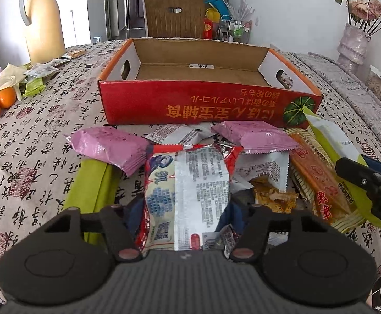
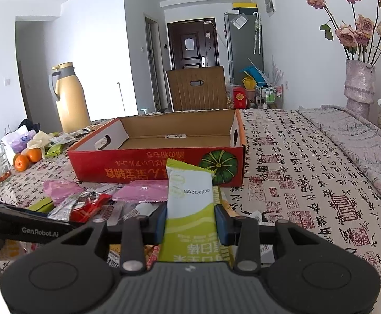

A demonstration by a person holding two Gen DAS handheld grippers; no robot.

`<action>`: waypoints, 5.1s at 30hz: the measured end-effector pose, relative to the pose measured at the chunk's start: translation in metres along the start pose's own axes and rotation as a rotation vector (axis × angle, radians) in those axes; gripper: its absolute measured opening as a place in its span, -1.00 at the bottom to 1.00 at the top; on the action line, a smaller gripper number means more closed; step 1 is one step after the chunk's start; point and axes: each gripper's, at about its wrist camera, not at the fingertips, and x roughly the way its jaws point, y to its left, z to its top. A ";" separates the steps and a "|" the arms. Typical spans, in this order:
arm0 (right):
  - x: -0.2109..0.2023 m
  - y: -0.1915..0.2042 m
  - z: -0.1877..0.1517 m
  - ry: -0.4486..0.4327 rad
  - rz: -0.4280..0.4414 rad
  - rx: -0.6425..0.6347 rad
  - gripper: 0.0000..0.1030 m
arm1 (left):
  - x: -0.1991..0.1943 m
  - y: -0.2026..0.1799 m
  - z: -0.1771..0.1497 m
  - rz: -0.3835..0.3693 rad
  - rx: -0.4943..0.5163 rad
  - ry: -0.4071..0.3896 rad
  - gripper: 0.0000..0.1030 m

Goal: Organize snacks
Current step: 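Carry both held snacks up and over the open red cardboard box, then open both tools to drop the snacks into the box, then grasp the orange wafer pack with the right tool while the left moves to the yellow-green bar, then grasp the yellow-green bar with the left tool while the right holds the orange pack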

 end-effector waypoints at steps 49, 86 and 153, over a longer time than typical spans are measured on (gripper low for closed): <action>0.145 -0.016 0.158 0.033 -0.107 -0.026 -0.27 | 0.046 0.016 0.190 0.085 0.058 -0.125 0.18; 0.146 -0.004 0.139 0.143 -0.057 -0.055 1.00 | 0.043 0.024 0.162 0.121 0.064 -0.097 1.00; 0.049 0.029 -0.013 0.121 -0.134 -0.157 -0.26 | -0.044 0.054 -0.003 0.073 -0.011 -0.204 1.00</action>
